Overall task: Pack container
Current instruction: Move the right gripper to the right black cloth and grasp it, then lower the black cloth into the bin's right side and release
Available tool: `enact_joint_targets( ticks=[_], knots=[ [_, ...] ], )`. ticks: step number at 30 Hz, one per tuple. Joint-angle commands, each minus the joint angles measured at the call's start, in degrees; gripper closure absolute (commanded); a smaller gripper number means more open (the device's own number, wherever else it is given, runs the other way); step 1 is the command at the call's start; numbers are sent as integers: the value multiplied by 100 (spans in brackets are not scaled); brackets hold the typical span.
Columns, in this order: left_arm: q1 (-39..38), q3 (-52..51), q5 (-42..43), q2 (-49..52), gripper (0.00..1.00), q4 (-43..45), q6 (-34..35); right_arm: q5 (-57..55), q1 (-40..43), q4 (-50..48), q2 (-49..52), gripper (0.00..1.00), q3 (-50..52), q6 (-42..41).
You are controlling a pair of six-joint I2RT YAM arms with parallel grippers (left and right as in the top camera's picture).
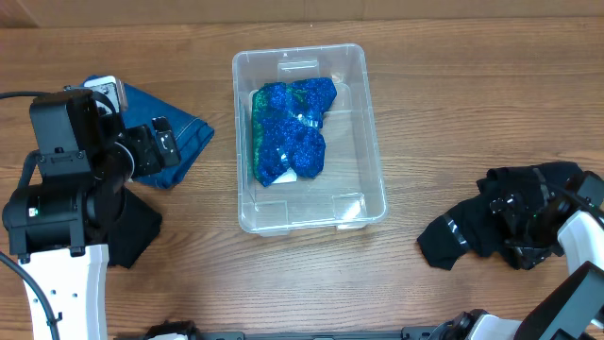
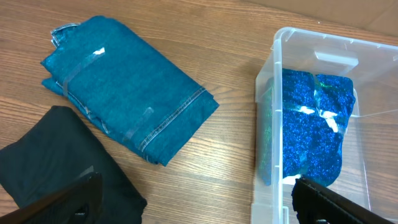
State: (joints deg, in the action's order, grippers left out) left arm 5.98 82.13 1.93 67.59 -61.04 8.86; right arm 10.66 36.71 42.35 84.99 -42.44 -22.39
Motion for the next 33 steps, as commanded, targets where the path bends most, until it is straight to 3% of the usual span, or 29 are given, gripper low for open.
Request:
enact_joint_targets(
  ticks=[1, 5, 6, 7, 8, 9, 15, 20, 29, 33],
  knots=[
    [-11, 122, 66, 22, 0, 20, 20, 662, -4, -407, 7, 3, 177, 262],
    [-11, 122, 66, 22, 0, 20, 22, 1812, -13, -861, 7, 26, 188, 651],
    [-11, 122, 66, 22, 0, 20, 22, 1961, -24, -931, 7, 42, 188, 745],
    [-11, 122, 66, 22, 0, 17, 22, 2100, -46, -1001, 7, 69, 188, 789],
    [-11, 122, 66, 22, 0, 15, 20, 2135, -74, -1051, 7, 86, 188, 789],
    [-11, 122, 66, 22, 0, 15, 20, 2177, -96, -1108, 7, 96, 188, 787],
    [-11, 122, 66, 22, 0, 15, 20, 2966, -424, -1517, -20, 96, 133, 1143],
    [-11, 122, 66, 22, 0, 17, 20, 3034, -1303, -1480, -299, 96, -579, 1198],
    [-11, 122, 66, 22, 0, 17, 20, 1390, -3665, -754, -584, 96, -3591, 1554],
    [-11, 122, 66, 22, 0, 17, 63, 951, -4728, -988, -522, 96, -3915, 1694]
  ],
)
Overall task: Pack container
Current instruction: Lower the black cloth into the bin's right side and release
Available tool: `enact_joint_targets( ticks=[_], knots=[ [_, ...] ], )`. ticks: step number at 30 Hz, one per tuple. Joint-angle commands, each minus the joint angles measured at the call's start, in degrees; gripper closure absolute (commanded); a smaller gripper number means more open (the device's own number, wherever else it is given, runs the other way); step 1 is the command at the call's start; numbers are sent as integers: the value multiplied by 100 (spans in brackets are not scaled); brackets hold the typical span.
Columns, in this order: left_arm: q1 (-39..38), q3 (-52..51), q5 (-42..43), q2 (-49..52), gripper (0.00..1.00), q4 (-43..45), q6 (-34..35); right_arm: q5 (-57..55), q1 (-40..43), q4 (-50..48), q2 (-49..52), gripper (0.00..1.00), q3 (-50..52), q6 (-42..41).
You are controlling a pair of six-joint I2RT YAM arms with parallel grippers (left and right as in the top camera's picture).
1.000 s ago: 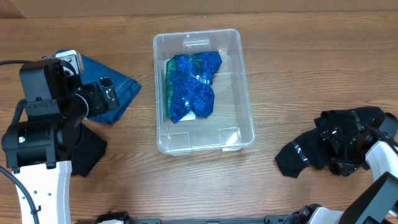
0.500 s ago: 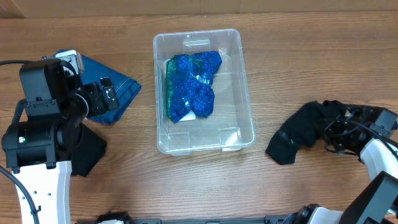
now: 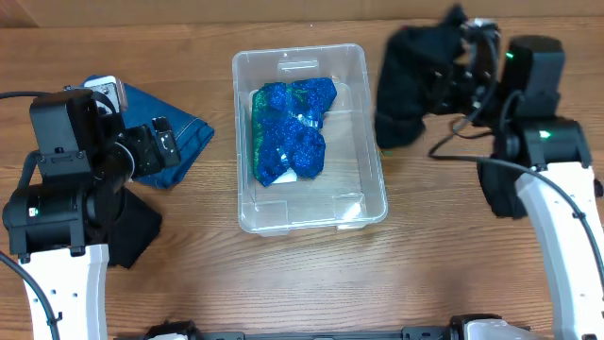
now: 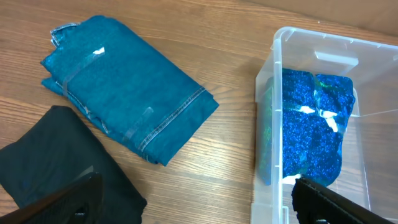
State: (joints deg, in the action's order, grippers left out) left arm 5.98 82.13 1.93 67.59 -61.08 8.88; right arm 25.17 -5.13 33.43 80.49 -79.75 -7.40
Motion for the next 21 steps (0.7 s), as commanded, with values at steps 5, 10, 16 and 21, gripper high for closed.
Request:
enact_joint_targets(
  ticks=[5, 10, 16, 21],
  knots=[
    [-11, 122, 66, 22, 0, 20, 59, -833, -1327, -149, 640, 96, -184, 446],
    [-11, 122, 66, 22, 0, 20, 59, -1233, -1453, -505, 1700, 96, -184, 446],
    [-11, 122, 68, 22, 0, 20, 59, -1228, -1453, -793, 2223, 96, -184, 446],
    [-11, 122, 66, 22, 0, 17, 59, -1231, -1453, -892, 2310, 38, -184, 446]
  ],
)
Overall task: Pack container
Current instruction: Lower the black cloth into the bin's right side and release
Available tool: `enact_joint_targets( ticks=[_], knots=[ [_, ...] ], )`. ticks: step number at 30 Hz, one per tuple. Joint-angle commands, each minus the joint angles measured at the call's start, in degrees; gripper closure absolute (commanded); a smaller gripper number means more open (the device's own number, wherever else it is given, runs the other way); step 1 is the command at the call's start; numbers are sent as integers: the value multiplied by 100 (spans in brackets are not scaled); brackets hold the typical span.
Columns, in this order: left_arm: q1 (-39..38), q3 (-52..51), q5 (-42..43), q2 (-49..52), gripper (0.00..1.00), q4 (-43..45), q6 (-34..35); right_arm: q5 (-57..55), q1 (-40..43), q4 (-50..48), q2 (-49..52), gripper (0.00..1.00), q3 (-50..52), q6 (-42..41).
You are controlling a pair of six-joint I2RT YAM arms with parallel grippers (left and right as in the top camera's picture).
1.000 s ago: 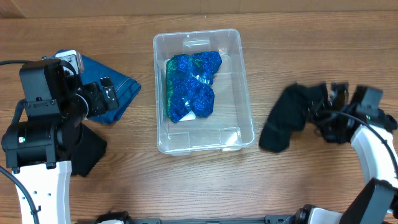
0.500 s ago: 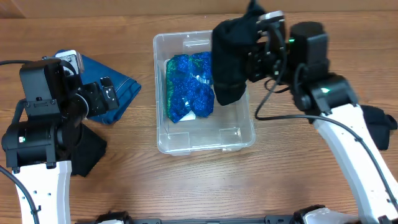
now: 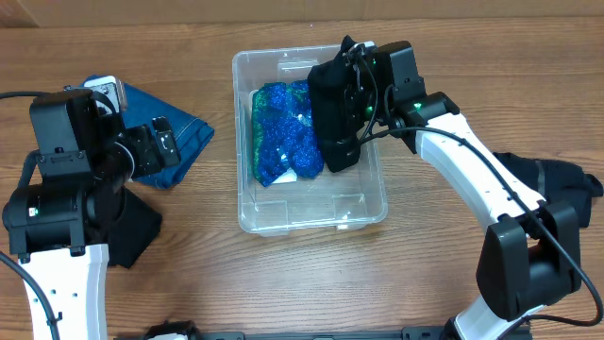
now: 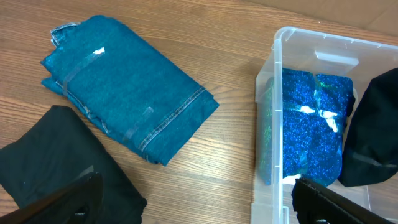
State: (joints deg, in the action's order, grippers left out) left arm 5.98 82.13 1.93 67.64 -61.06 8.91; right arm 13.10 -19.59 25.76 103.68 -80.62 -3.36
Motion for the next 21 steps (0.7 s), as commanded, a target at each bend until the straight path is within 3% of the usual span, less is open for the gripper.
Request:
enact_joint_targets(
  ticks=[1, 10, 17, 21],
  knots=[
    [-11, 122, 66, 17, 0, 15, 57, -26, -7, -129, -9, 0, -103, 42],
    [-11, 122, 66, 17, 0, -2, 55, -734, -4, 420, -356, 0, -658, 39],
    [-11, 122, 63, 17, 0, -2, 52, -2162, 260, 802, -1598, 0, -796, -612],
    [-11, 122, 63, 17, 0, -4, 52, -2682, 1351, 2275, -2074, 0, -796, -2745]
  ],
)
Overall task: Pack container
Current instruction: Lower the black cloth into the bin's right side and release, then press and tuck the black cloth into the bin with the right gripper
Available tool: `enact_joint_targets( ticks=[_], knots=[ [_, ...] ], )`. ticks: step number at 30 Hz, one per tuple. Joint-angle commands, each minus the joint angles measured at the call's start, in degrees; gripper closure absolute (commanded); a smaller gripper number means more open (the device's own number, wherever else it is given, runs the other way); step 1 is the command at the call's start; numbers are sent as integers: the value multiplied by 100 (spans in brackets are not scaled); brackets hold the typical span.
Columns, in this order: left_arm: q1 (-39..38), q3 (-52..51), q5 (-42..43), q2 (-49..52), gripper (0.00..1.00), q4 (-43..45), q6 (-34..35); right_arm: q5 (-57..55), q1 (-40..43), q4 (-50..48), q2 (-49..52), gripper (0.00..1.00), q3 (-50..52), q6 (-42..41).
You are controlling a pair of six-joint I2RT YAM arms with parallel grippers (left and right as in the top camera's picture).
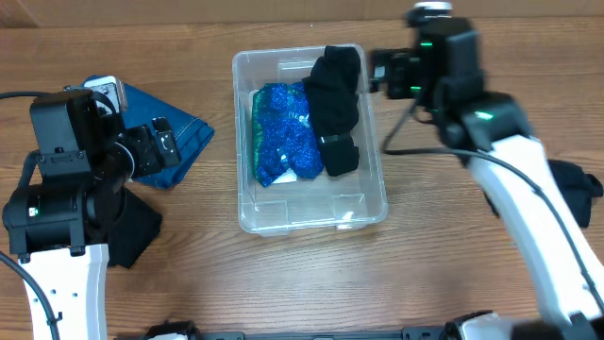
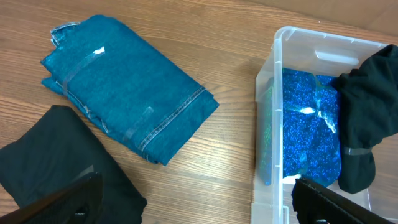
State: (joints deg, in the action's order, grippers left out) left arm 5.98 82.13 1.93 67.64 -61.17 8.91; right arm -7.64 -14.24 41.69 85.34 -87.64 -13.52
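Observation:
The clear plastic container (image 1: 373,179) stands mid-table. Inside it a blue glittery cloth (image 1: 283,137) fills the left half and a black garment (image 1: 335,104) lies along the right half, also showing as the black garment (image 2: 364,106) in the left wrist view. My right gripper (image 1: 377,72) hovers just beyond the container's right rear corner, apart from the garment, open and empty. My left gripper (image 2: 196,205) is wide open over bare wood left of the container, with nothing between its fingers.
Folded blue jeans (image 2: 124,93) lie left of the container. A black cloth (image 2: 56,165) sits at the front left, partly under my left arm. Another black cloth (image 1: 578,179) lies at the far right edge.
The black garment was hanging from my right gripper over the container's right half. Now it lies inside, and the gripper has let go and stands to the right rear. The left arm is unchanged.
My right gripper was down at the black cloths on the right of the table. Then it held one black garment in the air right of the container, then over the container. Now that garment rests beside the blue cloth. My left arm stayed still.

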Motion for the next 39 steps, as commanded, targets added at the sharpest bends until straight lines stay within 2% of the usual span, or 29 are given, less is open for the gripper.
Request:
enact_joint_targets(
  ticks=[1, 3, 6, 9, 11, 14, 17, 20, 27, 28, 30, 32, 33, 34, 39],
  knots=[
    [-11, 122, 63, 17, 0, 7, 52, -511, 1150, 975, -262, 0, -94, -2024],
    [-11, 122, 63, 17, 0, 7, 52, -42, 2166, 1563, -243, 0, -46, -2253],
    [-11, 122, 63, 17, 0, 7, 52, 597, 3792, 1759, -151, 0, 382, -2249],
    [-11, 122, 66, 17, 0, 9, 55, 1377, 5298, 1460, 81, 0, 1344, -2205],
    [-11, 122, 66, 17, 0, 7, 55, 1843, 5746, 905, 157, 0, 2031, -2081],
    [-11, 122, 66, 17, 0, 7, 55, 2339, 6028, -391, 229, 0, 3215, -1908],
    [-11, 122, 66, 17, 0, 7, 55, 2339, 6004, -1051, 356, 0, 3770, -1930],
    [-11, 122, 66, 17, 0, 9, 55, 2341, 5993, -1683, 546, 0, 4070, -1928],
    [-11, 122, 66, 17, 0, 7, 57, 2387, 5764, -2203, 1158, 1, 4081, -1928],
    [-11, 122, 68, 17, 0, 7, 57, 2389, 5722, -2260, 1239, 4, 4081, -1928],
    [-11, 122, 66, 17, 0, 9, 57, 2448, 5665, -2343, 1309, 16, 4081, -1926],
    [-11, 122, 66, 17, 0, 7, 55, 2538, 5661, -2439, 1309, 51, 4081, -1912],
    [-11, 122, 66, 17, 0, 7, 55, 2601, 5661, -2514, 1307, 83, 4074, -1902],
    [-11, 122, 66, 17, 0, 7, 55, 2658, 5661, -2518, 1303, 96, 4046, -1904],
    [-11, 122, 63, 17, 0, -15, 52, 3567, 5661, -2511, 1102, 96, 3635, -1585]
  ],
)
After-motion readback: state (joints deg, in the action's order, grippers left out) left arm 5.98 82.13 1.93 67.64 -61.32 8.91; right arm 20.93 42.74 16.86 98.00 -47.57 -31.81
